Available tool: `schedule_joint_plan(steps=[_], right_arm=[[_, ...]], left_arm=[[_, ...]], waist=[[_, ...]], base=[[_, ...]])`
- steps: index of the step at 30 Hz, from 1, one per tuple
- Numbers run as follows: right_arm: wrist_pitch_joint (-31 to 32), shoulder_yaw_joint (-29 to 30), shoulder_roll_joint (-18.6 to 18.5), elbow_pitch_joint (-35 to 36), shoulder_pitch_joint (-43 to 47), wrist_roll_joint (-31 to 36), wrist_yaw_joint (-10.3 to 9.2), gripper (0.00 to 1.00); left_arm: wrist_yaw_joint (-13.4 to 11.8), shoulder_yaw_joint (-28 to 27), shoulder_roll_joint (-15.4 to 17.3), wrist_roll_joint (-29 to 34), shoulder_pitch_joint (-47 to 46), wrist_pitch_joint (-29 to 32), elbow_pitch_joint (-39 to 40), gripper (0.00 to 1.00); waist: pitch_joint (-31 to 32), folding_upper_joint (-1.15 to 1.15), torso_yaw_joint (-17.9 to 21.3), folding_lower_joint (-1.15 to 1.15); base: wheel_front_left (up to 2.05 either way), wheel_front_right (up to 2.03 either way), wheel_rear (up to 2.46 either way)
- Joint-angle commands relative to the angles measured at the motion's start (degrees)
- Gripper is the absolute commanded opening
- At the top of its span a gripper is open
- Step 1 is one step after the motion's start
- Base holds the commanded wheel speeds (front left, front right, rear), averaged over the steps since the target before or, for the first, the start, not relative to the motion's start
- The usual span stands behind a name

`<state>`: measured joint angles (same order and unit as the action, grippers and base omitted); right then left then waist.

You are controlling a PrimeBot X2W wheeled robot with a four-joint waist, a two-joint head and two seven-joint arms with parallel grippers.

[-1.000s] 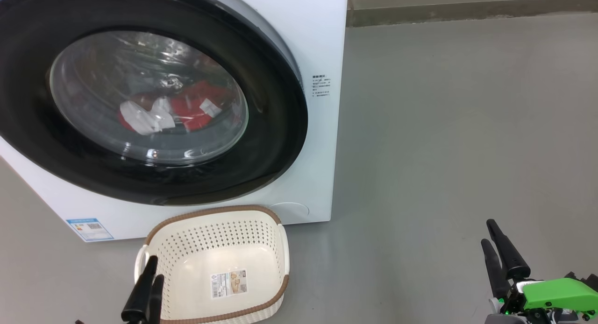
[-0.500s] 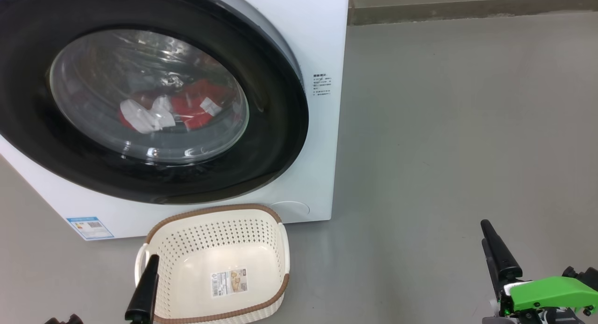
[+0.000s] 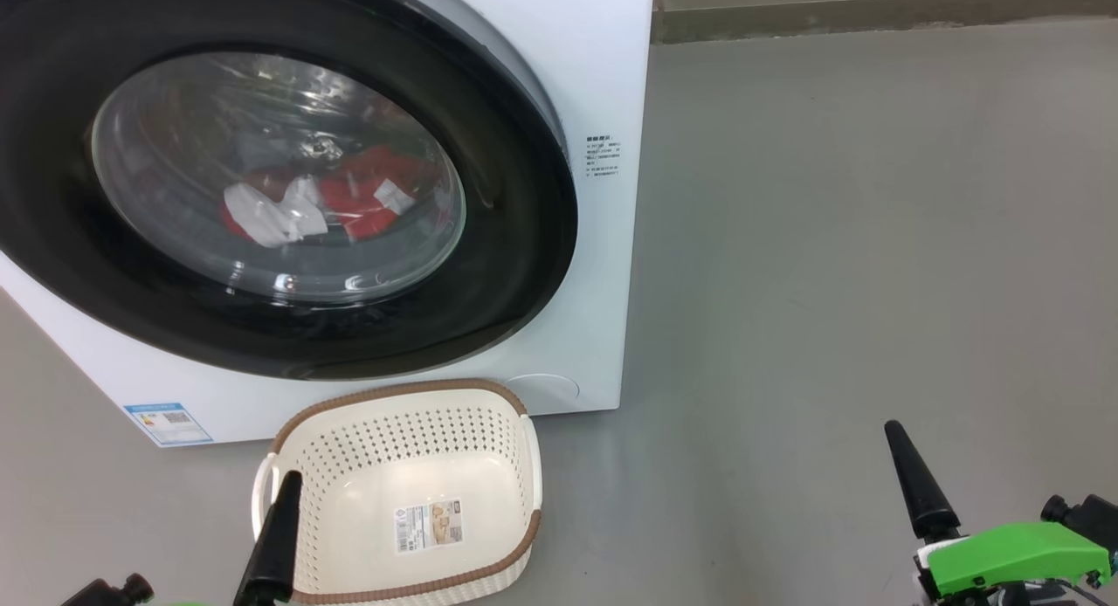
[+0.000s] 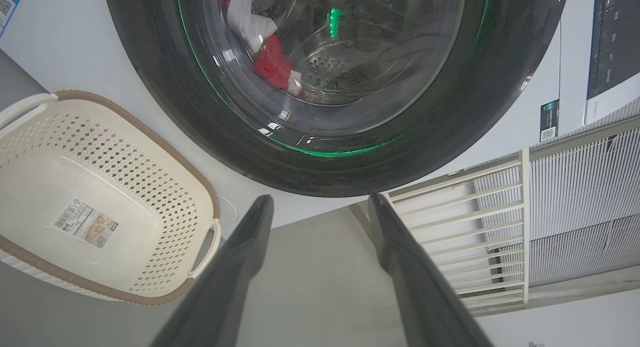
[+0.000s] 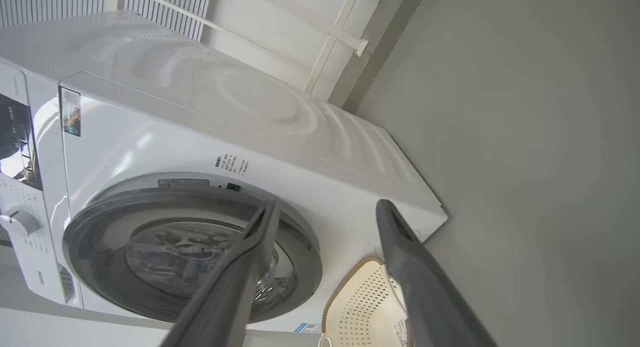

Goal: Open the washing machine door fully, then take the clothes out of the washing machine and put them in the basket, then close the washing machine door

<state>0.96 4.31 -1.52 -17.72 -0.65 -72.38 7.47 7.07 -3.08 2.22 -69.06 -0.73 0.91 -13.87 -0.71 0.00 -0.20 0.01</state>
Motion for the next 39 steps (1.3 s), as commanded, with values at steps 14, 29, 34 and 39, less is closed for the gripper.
schedule_joint_plan(steps=[14,29,34,39], right_arm=[[-2.98,-2.08,-1.27,1.95,0.04,11.00,0.01,1.00],[-5.50,-3.07,-1.37,2.20,0.83,19.93,0.01,1.00],[-6.35,-3.65,-1.40,2.10,1.17,21.81,0.01,1.00],[-7.19,-4.12,-1.56,2.15,1.46,24.32,0.01,1.00]], left_arm=[[-0.14,-0.31,0.67,12.31,0.44,-2.79,4.17,1.00],[-0.64,0.29,1.04,23.36,1.07,-5.34,5.89,1.00],[-0.66,0.40,1.16,26.83,1.48,-6.19,6.21,1.00],[-0.70,0.30,1.24,30.34,1.81,-7.04,6.65,1.00]], waist=[[-0.26,0.00,-0.15,-0.01],[-0.84,0.00,-0.49,-0.01],[-0.79,0.00,-0.38,-0.01],[-0.89,0.00,-0.30,-0.01]], base=[[0.00,0.00,0.00],[0.00,0.00,0.00],[0.00,0.00,0.00],[0.00,0.00,0.00]])
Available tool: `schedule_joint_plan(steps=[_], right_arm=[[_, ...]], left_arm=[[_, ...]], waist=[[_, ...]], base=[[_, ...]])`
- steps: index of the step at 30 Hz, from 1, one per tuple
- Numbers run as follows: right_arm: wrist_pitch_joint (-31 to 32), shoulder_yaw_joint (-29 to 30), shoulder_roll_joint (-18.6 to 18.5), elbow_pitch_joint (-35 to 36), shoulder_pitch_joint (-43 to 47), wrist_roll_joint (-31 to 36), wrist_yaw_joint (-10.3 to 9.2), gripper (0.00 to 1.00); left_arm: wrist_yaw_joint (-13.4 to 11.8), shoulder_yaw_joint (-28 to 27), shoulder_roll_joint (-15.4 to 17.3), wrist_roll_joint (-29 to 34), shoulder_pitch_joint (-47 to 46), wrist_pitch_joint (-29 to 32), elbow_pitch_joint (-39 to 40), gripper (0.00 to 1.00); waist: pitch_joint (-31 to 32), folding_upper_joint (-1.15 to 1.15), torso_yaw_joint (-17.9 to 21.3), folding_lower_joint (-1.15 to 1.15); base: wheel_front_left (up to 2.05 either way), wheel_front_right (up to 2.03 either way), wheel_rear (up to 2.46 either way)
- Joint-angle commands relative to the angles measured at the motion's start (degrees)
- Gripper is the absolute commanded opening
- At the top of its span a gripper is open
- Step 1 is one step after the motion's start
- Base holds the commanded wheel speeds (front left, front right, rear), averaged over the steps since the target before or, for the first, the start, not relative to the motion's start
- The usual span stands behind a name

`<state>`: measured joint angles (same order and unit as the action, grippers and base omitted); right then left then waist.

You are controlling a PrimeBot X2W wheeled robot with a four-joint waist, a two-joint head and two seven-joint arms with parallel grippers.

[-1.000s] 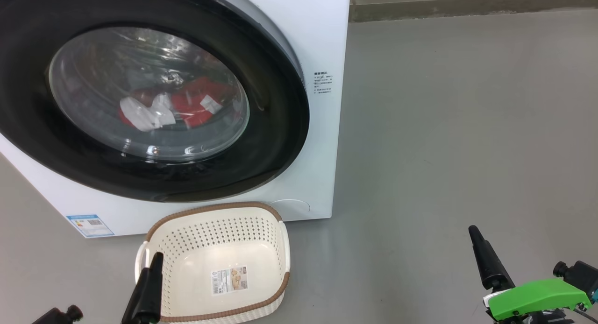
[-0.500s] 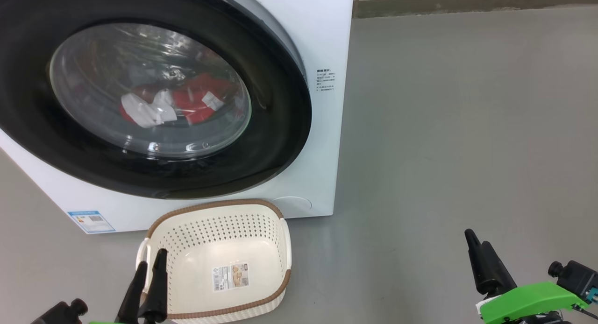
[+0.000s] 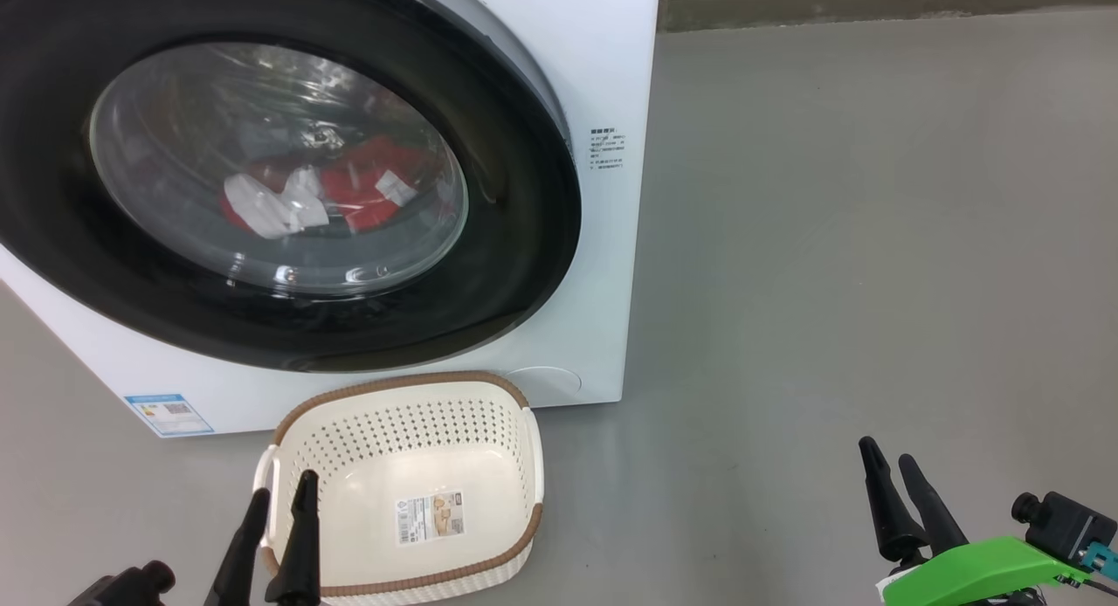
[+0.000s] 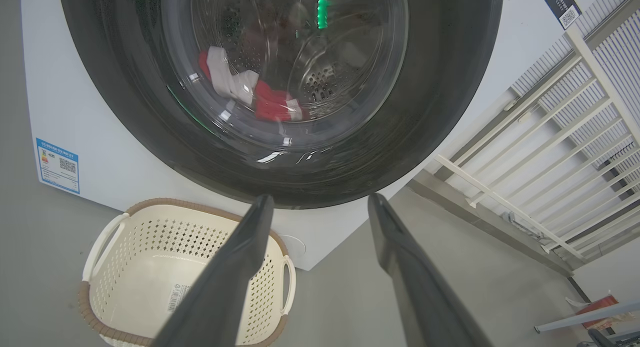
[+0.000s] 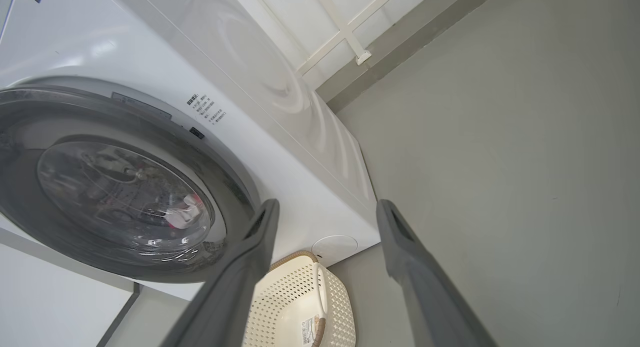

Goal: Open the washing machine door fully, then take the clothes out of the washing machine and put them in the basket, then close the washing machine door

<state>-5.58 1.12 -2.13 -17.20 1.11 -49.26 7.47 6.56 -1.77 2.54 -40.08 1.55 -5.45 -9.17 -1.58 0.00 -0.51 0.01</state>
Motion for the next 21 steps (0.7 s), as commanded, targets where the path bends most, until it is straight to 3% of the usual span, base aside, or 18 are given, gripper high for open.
schedule_joint_plan(steps=[1,21], right_arm=[[-0.82,-1.04,-0.99,1.62,-0.23,1.75,0.01,1.00],[-4.19,-1.32,-1.27,3.45,1.00,13.10,0.02,1.00]], left_arm=[[-0.20,-1.03,0.93,2.05,-0.42,-0.85,2.03,1.00],[0.42,-1.46,0.73,14.57,0.56,-4.25,3.22,1.00]], waist=[[-0.04,0.00,0.04,0.00],[-0.37,0.00,0.28,0.00]], base=[[0.00,0.00,0.00],[0.00,0.00,0.00]])
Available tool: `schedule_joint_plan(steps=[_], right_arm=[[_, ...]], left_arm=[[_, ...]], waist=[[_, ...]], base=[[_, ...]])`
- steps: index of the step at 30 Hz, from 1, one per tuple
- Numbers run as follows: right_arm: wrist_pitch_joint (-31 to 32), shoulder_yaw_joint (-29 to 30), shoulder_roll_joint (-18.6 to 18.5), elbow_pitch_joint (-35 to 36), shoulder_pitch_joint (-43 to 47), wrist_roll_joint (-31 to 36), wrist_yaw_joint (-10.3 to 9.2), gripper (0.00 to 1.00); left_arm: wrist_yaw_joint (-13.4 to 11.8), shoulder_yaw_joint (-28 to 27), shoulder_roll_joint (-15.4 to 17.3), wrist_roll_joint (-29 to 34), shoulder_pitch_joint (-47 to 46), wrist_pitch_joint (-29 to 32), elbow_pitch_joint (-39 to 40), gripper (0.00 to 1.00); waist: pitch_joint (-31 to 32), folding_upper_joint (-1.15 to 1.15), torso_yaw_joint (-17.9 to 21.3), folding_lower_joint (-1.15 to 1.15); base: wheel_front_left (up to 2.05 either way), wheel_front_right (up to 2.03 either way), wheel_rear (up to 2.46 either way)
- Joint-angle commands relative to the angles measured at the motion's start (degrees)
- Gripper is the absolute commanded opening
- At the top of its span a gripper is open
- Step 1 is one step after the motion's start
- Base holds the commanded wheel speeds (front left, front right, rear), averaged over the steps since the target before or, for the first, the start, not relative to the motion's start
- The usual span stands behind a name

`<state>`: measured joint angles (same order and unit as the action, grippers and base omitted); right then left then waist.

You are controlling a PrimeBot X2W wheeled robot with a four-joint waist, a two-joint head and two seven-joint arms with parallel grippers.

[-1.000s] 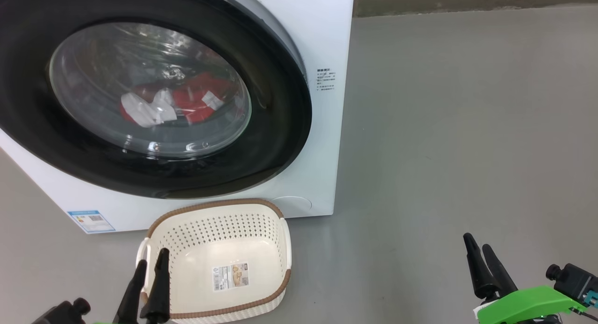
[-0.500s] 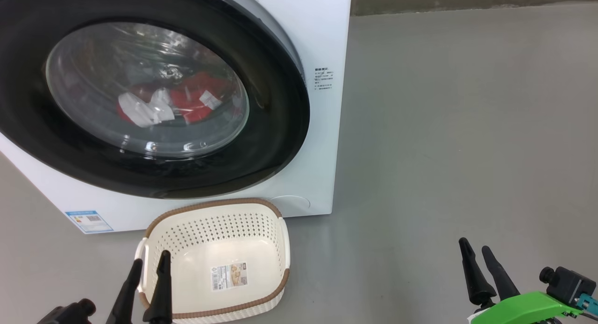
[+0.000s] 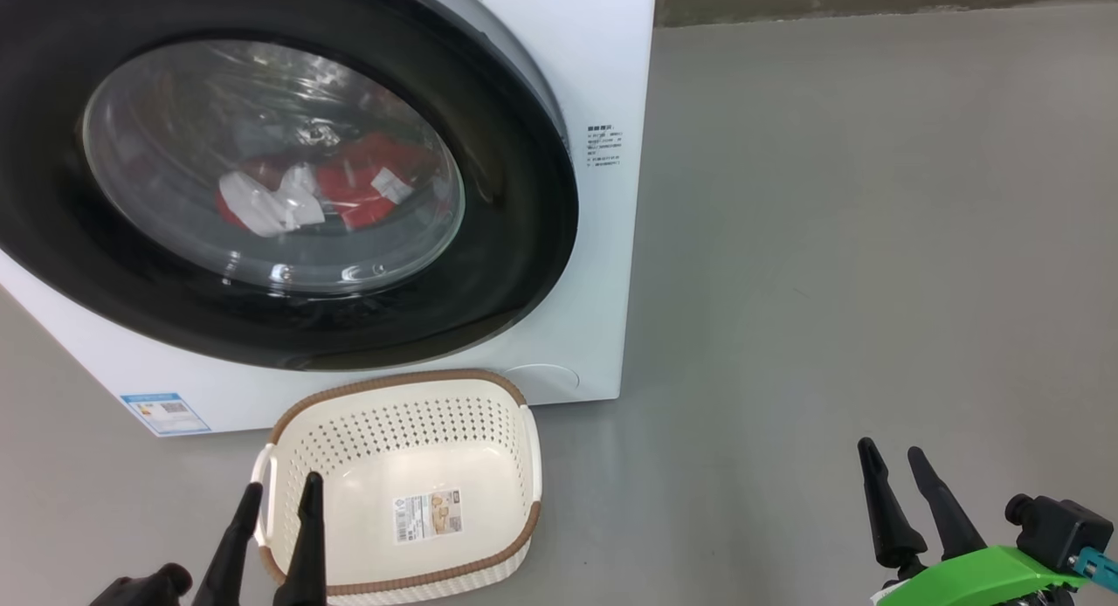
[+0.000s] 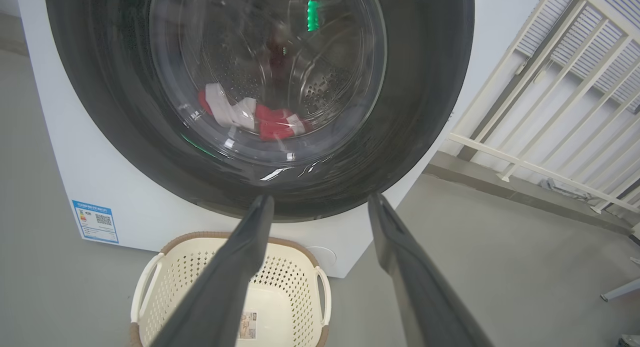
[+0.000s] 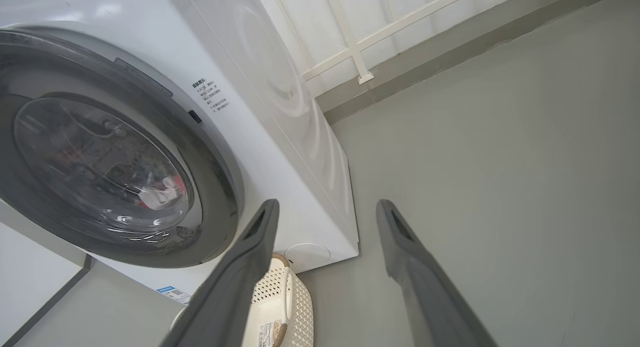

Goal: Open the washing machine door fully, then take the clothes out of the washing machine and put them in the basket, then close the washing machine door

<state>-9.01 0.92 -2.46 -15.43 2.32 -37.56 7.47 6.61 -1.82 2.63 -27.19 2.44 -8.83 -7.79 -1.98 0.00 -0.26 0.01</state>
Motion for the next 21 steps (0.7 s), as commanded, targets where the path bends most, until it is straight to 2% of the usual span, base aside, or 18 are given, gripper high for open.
schedule_joint_plan(steps=[1,21], right_arm=[[-0.92,-1.16,-0.95,1.75,-0.12,1.97,0.02,1.00],[-4.28,-2.04,-0.97,3.49,1.65,11.89,0.02,1.00]], left_arm=[[0.42,-1.44,0.63,2.34,-0.26,-1.05,1.89,1.00],[0.81,-1.51,0.48,15.21,1.26,-4.45,1.62,1.00]], waist=[[0.05,0.00,0.06,0.00],[0.16,0.00,0.89,0.00]], base=[[0.00,0.00,0.00],[0.00,0.00,0.00]])
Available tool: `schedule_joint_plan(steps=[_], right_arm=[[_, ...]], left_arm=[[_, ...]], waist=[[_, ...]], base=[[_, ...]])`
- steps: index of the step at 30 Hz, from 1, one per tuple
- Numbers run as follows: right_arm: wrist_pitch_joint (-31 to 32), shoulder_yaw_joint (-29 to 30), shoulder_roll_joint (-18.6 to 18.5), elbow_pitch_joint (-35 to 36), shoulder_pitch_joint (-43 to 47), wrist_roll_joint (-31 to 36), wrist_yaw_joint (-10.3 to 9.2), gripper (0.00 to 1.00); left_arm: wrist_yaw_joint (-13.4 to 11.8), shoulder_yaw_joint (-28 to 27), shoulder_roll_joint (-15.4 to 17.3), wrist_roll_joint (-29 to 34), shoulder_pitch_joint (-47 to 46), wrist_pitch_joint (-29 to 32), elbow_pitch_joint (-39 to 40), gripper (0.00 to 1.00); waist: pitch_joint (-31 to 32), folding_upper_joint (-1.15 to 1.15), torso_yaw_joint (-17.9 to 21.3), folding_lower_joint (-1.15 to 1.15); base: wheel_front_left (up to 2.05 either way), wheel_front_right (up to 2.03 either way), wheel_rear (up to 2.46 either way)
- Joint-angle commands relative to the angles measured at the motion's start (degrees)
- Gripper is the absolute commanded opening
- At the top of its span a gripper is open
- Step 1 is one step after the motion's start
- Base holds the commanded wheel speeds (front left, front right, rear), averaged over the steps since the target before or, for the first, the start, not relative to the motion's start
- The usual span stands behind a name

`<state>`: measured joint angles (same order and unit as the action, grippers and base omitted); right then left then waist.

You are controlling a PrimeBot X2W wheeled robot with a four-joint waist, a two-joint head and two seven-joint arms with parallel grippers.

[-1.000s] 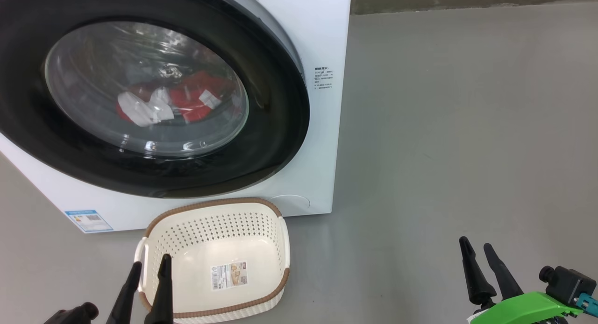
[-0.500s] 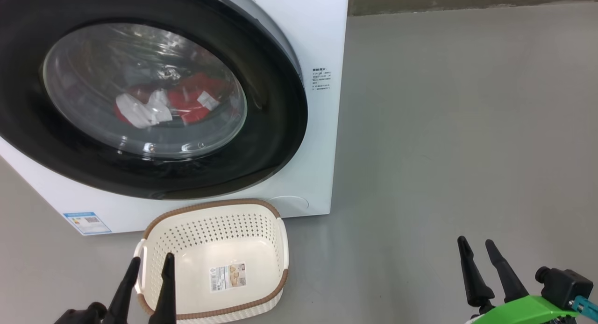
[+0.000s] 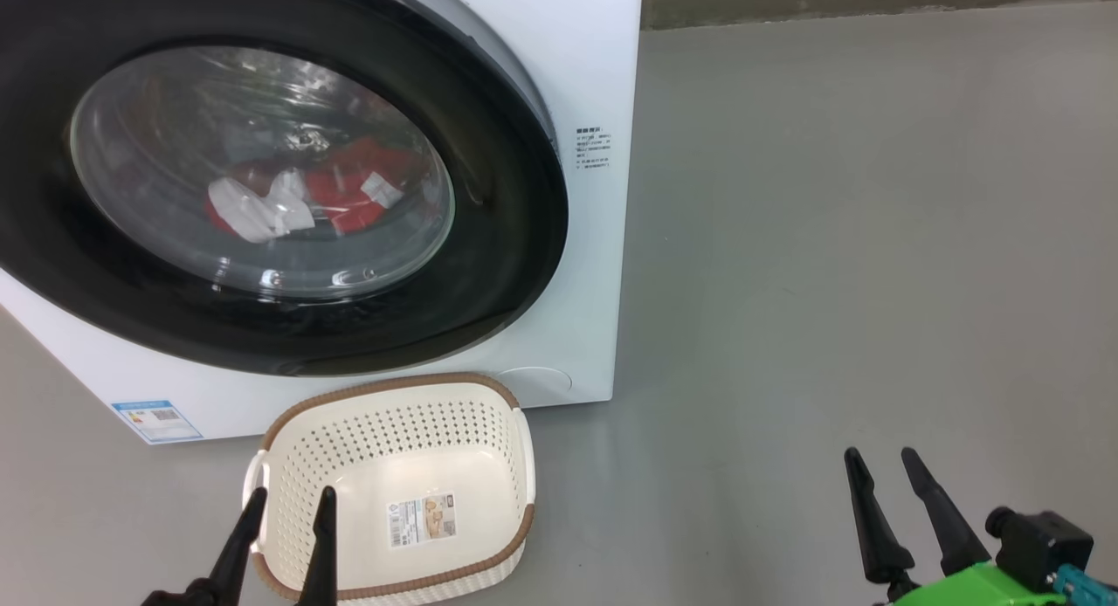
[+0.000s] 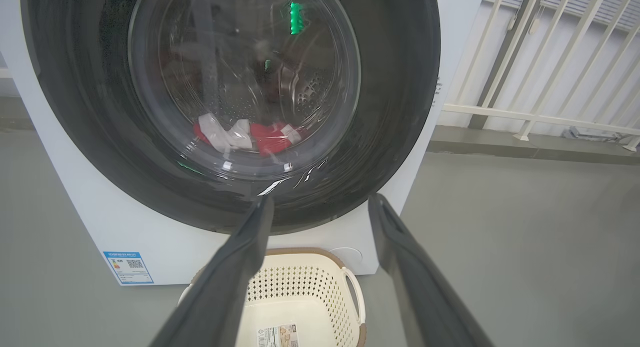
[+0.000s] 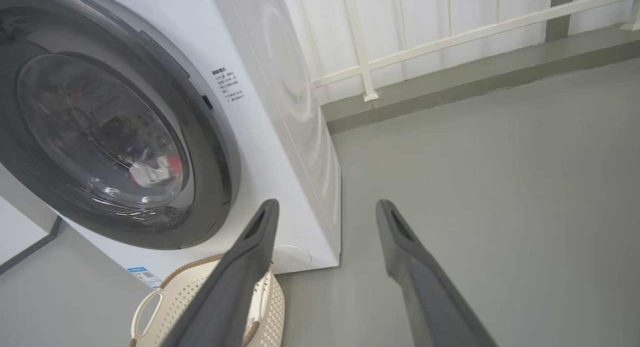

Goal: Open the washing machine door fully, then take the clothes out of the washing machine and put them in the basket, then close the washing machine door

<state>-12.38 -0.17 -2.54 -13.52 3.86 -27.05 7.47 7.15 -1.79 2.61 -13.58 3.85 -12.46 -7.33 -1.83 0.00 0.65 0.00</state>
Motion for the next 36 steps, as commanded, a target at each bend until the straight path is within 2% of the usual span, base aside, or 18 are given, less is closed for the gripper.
schedule_joint_plan(steps=[1,11,22,34,35,36], right_arm=[[-1.09,-0.94,-0.87,1.58,0.24,1.83,0.02,1.00],[-2.61,-0.29,-0.69,1.81,1.26,4.86,0.02,1.00],[-2.62,0.63,-0.52,1.68,1.86,3.72,0.02,1.00],[-2.62,0.41,-0.41,1.98,1.99,2.65,0.02,1.00],[-2.62,0.23,-0.40,1.96,1.87,2.35,0.02,0.46],[-2.62,0.03,-0.40,2.03,1.59,2.16,0.02,0.00]], left_arm=[[0.28,-1.50,0.50,2.12,-0.14,-0.99,0.87,1.00],[0.33,-0.26,0.94,6.21,0.26,-2.52,-1.06,1.00],[0.33,-0.70,1.05,1.37,0.16,-2.53,-3.83,1.00],[0.34,-0.86,1.10,1.00,0.38,-2.53,-3.37,1.00],[0.34,-0.83,1.09,1.03,0.38,-2.53,-3.36,1.00],[0.34,-0.79,1.09,1.05,0.38,-2.53,-3.36,1.00]], waist=[[0.05,0.00,-0.02,0.00],[0.16,0.00,0.03,0.00],[0.53,0.00,0.08,0.00],[0.67,0.00,0.19,0.00],[0.62,0.00,0.15,0.00],[0.57,0.00,0.11,0.00]], base=[[0.00,0.00,0.00],[0.00,0.00,0.00],[0.00,0.00,0.00],[0.00,0.00,0.00],[0.00,0.00,0.00],[0.00,0.00,0.00]])
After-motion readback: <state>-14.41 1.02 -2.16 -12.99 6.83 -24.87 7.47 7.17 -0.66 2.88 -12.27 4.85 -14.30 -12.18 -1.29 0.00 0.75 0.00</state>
